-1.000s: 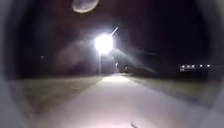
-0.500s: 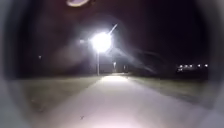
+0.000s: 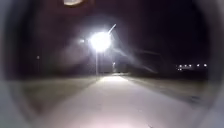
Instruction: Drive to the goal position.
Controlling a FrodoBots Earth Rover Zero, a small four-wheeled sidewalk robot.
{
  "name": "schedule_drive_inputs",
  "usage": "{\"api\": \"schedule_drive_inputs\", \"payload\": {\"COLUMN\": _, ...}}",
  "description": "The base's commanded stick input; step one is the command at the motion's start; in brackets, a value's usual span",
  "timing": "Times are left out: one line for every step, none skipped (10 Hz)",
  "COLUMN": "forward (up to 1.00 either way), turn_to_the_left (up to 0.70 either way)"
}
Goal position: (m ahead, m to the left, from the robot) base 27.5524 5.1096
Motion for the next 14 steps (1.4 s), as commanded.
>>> {"api": "schedule_drive_inputs", "payload": {"forward": 0.70, "turn_to_the_left": 0.00}}
{"api": "schedule_drive_inputs", "payload": {"forward": 0.70, "turn_to_the_left": 0.00}}
{"api": "schedule_drive_inputs", "payload": {"forward": 0.70, "turn_to_the_left": 0.00}}
{"api": "schedule_drive_inputs", "payload": {"forward": 0.70, "turn_to_the_left": 0.00}}
{"api": "schedule_drive_inputs", "payload": {"forward": 0.70, "turn_to_the_left": 0.00}}
{"api": "schedule_drive_inputs", "payload": {"forward": 0.70, "turn_to_the_left": 0.00}}
{"api": "schedule_drive_inputs", "payload": {"forward": 0.70, "turn_to_the_left": 0.00}}
{"api": "schedule_drive_inputs", "payload": {"forward": 0.70, "turn_to_the_left": 0.00}}
{"api": "schedule_drive_inputs", "payload": {"forward": 0.70, "turn_to_the_left": 0.00}}
{"api": "schedule_drive_inputs", "payload": {"forward": 0.70, "turn_to_the_left": 0.00}}
{"api": "schedule_drive_inputs", "payload": {"forward": 0.70, "turn_to_the_left": 0.00}}
{"api": "schedule_drive_inputs", "payload": {"forward": 0.70, "turn_to_the_left": 0.00}}
{"api": "schedule_drive_inputs", "payload": {"forward": 0.70, "turn_to_the_left": 0.00}}
{"api": "schedule_drive_inputs", "payload": {"forward": 0.70, "turn_to_the_left": 0.00}}
